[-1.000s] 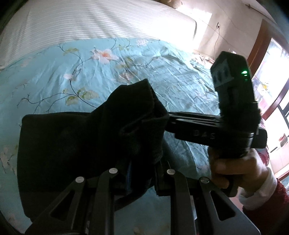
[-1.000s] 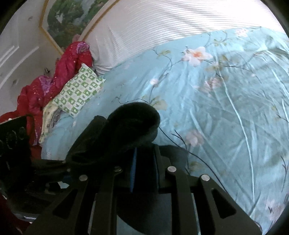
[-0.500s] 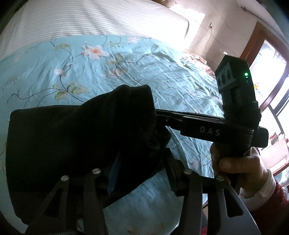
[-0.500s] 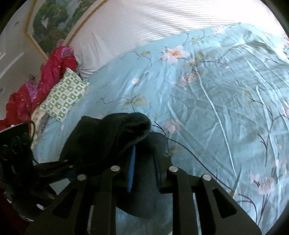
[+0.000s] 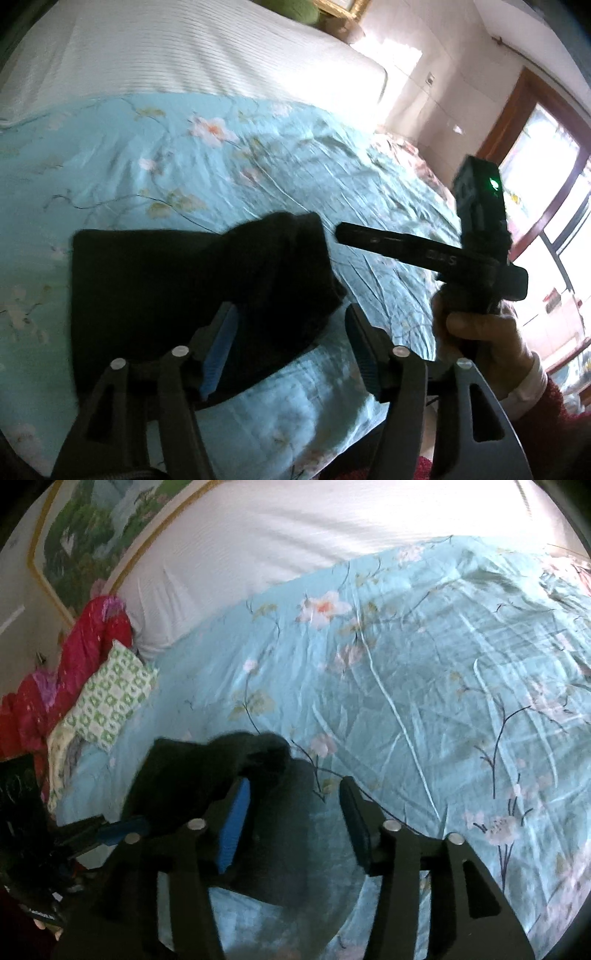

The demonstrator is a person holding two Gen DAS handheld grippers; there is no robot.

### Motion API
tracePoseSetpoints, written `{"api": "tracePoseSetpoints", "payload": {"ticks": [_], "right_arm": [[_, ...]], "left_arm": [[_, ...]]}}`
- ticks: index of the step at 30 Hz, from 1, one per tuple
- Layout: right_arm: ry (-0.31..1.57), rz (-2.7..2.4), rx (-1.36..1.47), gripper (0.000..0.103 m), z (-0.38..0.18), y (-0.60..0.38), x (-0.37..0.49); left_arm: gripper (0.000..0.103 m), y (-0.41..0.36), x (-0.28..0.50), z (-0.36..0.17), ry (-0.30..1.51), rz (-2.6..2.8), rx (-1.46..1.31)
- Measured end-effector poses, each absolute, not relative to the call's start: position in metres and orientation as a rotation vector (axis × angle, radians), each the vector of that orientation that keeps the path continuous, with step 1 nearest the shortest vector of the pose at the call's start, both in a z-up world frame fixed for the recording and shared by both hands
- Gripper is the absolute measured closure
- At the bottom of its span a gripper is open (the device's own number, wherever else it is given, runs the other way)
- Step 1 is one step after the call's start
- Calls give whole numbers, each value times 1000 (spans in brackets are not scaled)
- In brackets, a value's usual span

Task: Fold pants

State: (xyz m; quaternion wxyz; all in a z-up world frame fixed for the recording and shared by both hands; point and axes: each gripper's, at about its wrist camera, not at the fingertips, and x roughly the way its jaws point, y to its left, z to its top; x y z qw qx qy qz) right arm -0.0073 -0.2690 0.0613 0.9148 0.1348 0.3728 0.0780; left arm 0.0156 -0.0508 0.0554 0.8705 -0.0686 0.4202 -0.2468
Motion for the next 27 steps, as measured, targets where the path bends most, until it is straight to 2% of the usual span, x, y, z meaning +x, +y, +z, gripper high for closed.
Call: {"api": "tracePoseSetpoints", "payload": {"ticks": [4,13,27], "right_arm": [[728,149,262,38,75,-253,-8],[744,78,188,33,74,-217,2],[802,-75,111,32,40,-211,7]], "left_arm": [[38,-20,22,63,867,-442,-192],[35,44,47,52,882,-258,-271],[34,68,77,7,992,-197,-360]]}}
